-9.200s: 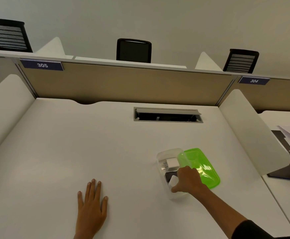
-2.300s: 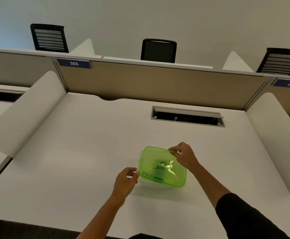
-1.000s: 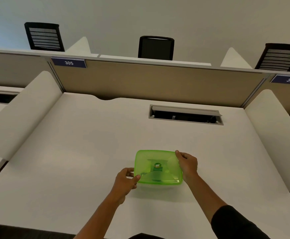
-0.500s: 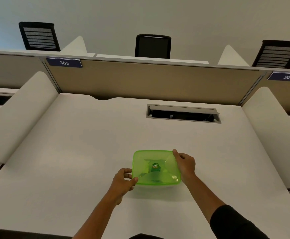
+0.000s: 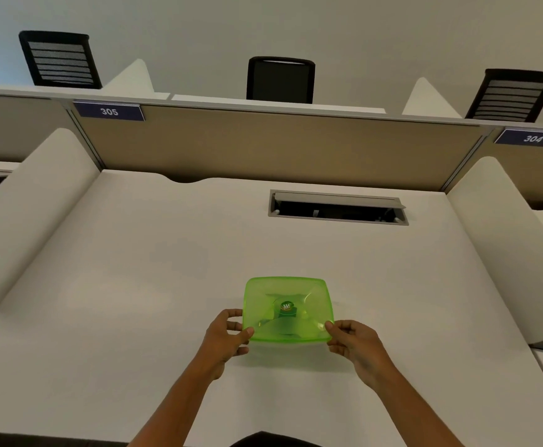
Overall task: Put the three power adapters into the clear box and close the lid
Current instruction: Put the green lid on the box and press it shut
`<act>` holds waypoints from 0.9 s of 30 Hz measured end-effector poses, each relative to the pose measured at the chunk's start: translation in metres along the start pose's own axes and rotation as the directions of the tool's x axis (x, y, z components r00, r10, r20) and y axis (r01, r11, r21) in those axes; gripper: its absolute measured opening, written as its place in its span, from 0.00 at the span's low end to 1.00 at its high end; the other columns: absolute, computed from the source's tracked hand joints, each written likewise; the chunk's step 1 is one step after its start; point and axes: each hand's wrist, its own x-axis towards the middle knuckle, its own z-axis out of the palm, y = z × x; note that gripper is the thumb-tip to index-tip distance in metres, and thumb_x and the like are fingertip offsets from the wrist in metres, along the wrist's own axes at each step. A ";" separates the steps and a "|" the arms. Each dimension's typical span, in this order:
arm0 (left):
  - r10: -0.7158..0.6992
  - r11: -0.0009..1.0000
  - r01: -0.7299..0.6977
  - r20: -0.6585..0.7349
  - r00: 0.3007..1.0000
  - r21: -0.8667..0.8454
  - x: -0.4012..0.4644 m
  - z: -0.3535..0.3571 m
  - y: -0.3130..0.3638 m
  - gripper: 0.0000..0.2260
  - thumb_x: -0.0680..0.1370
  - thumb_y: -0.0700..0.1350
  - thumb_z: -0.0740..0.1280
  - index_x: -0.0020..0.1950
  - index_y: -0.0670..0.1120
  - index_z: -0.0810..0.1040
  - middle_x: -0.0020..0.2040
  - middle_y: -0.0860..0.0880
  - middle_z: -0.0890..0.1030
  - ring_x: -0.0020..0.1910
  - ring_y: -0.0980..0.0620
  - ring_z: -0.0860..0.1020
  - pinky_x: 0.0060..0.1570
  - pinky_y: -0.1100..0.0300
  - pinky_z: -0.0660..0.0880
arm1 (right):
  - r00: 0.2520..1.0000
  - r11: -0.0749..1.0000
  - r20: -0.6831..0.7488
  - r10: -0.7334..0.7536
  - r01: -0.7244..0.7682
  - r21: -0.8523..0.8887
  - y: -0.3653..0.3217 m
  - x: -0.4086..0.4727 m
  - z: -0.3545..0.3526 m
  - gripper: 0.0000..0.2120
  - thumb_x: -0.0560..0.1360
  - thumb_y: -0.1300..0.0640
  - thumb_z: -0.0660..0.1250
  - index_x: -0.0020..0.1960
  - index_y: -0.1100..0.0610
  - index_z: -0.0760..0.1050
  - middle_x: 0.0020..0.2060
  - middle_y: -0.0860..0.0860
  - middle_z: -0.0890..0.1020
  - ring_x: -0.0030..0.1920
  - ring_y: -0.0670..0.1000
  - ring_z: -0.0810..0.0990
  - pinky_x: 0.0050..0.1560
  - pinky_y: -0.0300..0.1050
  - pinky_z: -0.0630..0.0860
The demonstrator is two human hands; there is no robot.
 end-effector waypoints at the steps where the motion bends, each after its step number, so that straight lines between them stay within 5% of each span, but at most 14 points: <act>1: 0.003 1.000 -0.003 0.002 1.000 0.000 0.000 0.000 0.000 0.21 0.77 0.36 0.77 0.69 0.46 0.78 0.51 0.40 0.81 0.45 0.45 0.83 0.44 0.52 0.86 | 1.000 1.000 0.006 0.014 -0.014 0.019 0.000 0.000 0.000 0.21 0.69 0.58 0.82 0.55 0.70 0.81 0.40 0.60 0.83 0.40 0.57 0.83 0.45 0.50 0.84; 27: 0.022 0.999 -0.021 0.030 0.999 -0.036 0.004 0.003 -0.007 0.27 0.79 0.32 0.73 0.77 0.44 0.75 0.43 0.44 0.72 0.37 0.49 0.80 0.45 0.58 0.87 | 0.995 0.997 -0.088 0.037 -0.042 -0.061 -0.003 0.013 0.012 0.06 0.75 0.65 0.77 0.46 0.67 0.80 0.34 0.59 0.82 0.32 0.54 0.79 0.38 0.45 0.77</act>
